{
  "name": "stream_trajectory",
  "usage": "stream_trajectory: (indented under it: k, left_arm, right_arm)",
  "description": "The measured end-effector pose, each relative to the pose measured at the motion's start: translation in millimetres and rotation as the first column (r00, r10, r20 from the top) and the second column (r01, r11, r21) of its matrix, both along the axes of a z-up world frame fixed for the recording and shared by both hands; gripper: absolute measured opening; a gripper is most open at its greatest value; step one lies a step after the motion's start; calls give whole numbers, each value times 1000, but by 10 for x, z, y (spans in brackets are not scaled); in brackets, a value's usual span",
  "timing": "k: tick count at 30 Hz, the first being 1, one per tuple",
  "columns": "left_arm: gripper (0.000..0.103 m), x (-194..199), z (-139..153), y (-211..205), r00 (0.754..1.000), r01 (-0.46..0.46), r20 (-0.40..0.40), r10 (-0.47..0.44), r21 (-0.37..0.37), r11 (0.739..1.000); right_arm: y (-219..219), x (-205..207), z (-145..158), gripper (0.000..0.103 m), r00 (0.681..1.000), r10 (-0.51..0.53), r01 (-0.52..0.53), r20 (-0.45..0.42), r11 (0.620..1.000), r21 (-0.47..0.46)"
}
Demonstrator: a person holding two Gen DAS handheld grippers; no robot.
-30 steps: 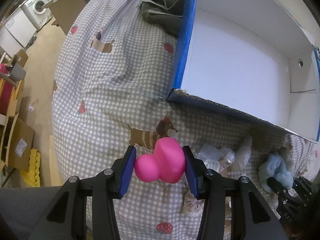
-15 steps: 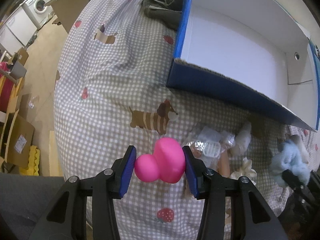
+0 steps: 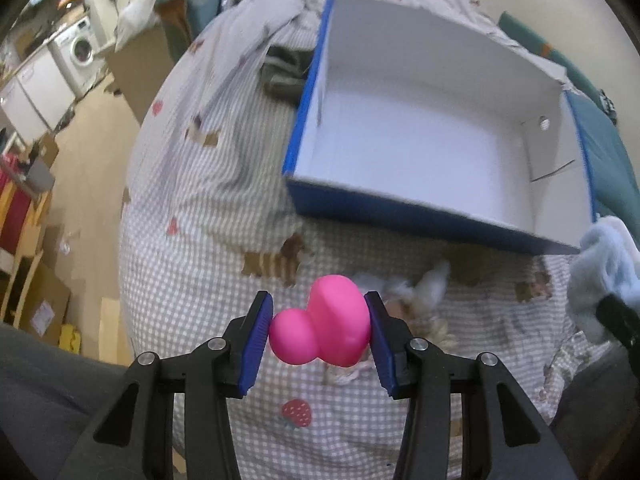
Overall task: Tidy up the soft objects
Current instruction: 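Carry the pink toy and blue plush into the box and open both tools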
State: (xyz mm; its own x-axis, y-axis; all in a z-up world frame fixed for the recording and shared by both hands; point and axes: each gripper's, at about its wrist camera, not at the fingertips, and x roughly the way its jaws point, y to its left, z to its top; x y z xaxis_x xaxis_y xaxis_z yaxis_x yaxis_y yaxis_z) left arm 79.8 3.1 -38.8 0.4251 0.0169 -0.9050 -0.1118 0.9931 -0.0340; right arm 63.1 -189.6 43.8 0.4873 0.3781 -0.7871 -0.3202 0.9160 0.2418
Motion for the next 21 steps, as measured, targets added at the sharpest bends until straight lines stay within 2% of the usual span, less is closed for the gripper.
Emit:
stream_trajectory:
  k: [8,14,21]
  left_arm:
    - [43,313,361,-179,994,83,62,-86,41,996]
    - [43,646,492,-225,990,106,83,-111,57,993]
    - [43,1004,304,-315,986,145,67,-152,100,984]
  right_arm:
    - [-142,347,134,25,998,-49,49,35,999,-6]
    - [-193,623,110,25,996,-78,79,32,997,-19]
    - [-129,941,-96,25,996,-89,89,9,995,-49]
